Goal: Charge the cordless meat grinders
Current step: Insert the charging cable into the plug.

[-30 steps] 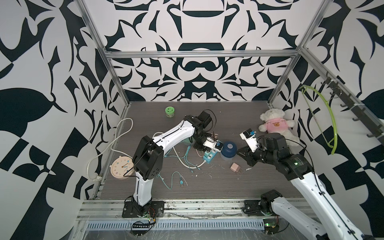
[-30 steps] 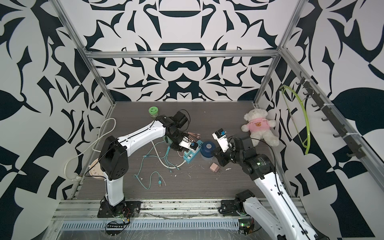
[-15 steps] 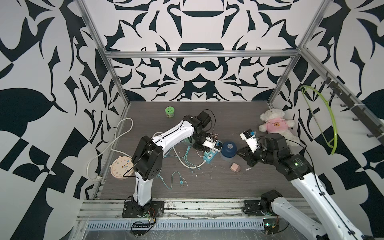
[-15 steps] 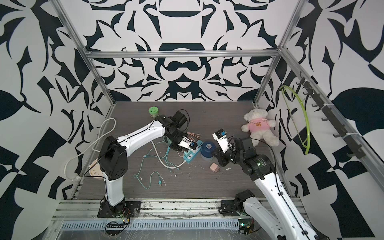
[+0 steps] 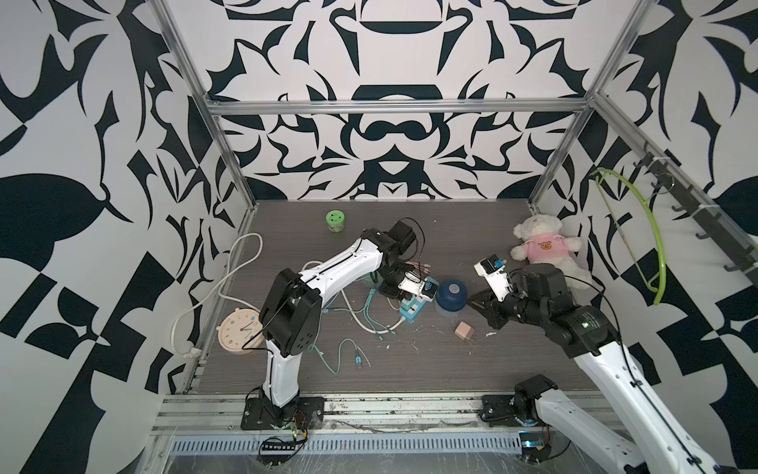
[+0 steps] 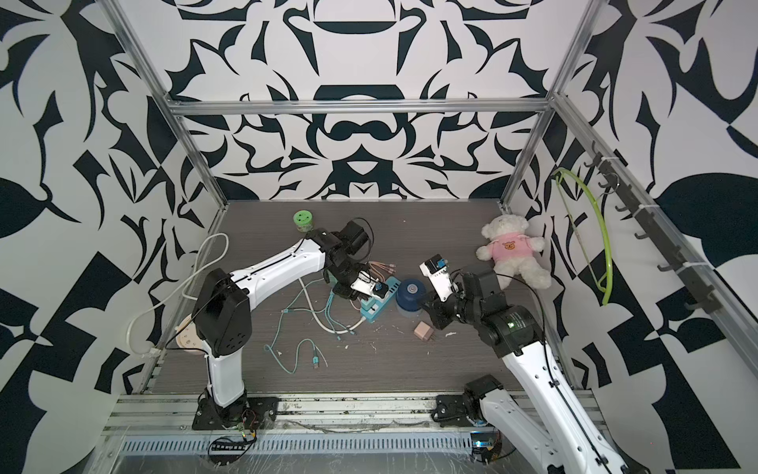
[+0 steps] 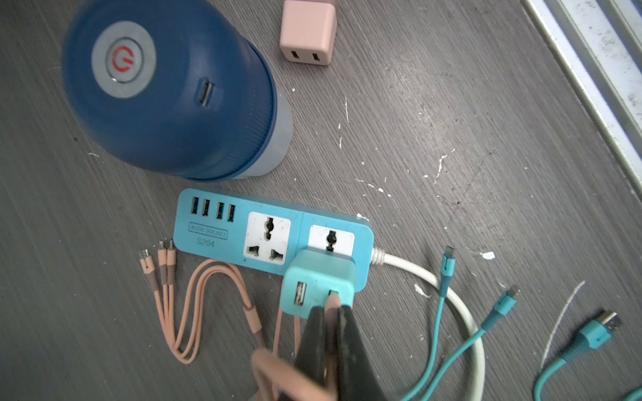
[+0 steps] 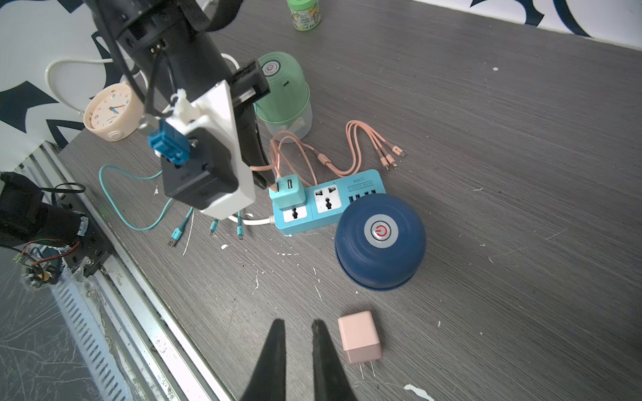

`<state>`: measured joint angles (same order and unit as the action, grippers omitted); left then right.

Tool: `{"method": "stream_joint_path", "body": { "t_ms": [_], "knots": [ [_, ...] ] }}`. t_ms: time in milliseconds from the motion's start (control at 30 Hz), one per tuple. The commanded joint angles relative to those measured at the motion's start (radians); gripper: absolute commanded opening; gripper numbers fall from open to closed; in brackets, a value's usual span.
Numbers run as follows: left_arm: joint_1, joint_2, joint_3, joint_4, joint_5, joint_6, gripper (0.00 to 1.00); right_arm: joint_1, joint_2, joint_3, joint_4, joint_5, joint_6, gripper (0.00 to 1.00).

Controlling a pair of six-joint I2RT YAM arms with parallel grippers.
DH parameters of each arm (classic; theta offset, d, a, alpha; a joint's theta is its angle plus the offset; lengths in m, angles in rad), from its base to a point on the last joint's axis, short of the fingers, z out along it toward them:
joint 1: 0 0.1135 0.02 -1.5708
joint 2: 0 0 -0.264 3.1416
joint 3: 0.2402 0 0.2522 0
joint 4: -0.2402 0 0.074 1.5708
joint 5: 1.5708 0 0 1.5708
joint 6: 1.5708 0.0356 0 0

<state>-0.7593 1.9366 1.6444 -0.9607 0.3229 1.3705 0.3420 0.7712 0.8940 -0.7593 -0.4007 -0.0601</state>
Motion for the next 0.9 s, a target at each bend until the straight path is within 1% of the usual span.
{"method": "stream_joint_path", "body": {
  "t_ms": [0, 267, 367, 600, 867],
  "knots": [
    [0.005, 0.017, -0.036, -0.043, -0.007, 0.009, 0.00, 0.003, -0.012, 0.007, 0.011, -0.010, 0.004, 0.13],
    [-0.003, 0.040, -0.111, -0.020, -0.012, -0.003, 0.00, 0.002, -0.017, 0.005, 0.011, -0.010, 0.004, 0.13],
    [-0.003, 0.058, -0.108, -0.019, -0.041, -0.008, 0.00, 0.002, -0.018, 0.005, 0.011, -0.010, 0.002, 0.13],
    [-0.015, 0.074, -0.113, -0.021, -0.061, -0.010, 0.00, 0.002, -0.023, 0.005, 0.011, -0.009, -0.001, 0.13],
    [-0.015, 0.108, -0.100, -0.035, -0.088, -0.040, 0.00, 0.002, -0.030, 0.004, 0.011, -0.010, -0.004, 0.13]
  ]
}}
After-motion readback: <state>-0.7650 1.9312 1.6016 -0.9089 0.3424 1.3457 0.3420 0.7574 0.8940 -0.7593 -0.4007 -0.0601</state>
